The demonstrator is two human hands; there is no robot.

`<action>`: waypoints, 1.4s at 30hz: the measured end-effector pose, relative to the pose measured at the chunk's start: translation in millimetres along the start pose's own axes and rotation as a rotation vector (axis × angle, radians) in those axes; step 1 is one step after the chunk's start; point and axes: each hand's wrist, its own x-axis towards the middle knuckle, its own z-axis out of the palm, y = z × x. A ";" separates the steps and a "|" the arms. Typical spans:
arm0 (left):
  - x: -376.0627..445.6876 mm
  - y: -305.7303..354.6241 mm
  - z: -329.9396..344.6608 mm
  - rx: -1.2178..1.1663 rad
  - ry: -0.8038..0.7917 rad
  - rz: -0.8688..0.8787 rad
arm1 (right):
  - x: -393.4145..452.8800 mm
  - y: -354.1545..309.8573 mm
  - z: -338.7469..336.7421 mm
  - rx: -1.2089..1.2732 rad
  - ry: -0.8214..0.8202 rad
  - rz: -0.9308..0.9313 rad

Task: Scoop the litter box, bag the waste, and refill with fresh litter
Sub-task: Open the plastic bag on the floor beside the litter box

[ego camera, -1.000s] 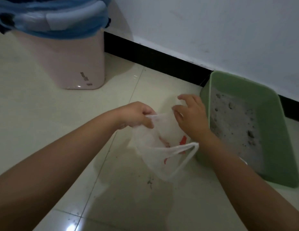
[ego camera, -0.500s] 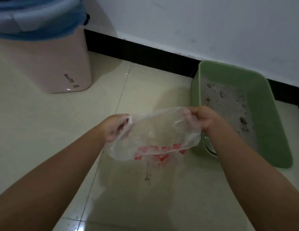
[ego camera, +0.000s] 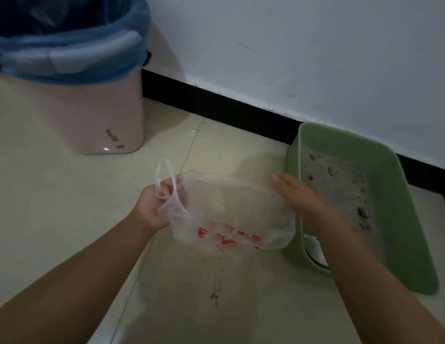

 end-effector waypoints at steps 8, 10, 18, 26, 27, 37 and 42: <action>7.7 8.3 27.0 0.076 0.305 -0.293 | 16.3 -11.5 34.7 -0.550 -0.054 -0.413; 8.0 13.3 34.1 0.338 0.243 -0.381 | 20.4 -11.1 31.9 -0.358 0.029 -0.345; -10.6 32.4 -1.3 0.689 0.478 -0.404 | 27.1 2.9 1.5 -0.170 0.247 0.008; -3.8 20.4 5.1 0.884 0.858 -0.545 | 17.0 11.6 2.4 0.492 0.150 0.256; 2.7 17.8 8.8 1.160 0.877 -0.474 | 16.3 10.7 3.5 0.504 0.140 0.258; 4.2 -24.8 61.8 2.101 0.503 -0.283 | 14.7 -7.3 16.7 0.371 0.049 0.083; 18.0 -22.7 54.0 1.313 0.803 -0.302 | 7.7 -8.5 17.8 0.284 -0.060 -0.070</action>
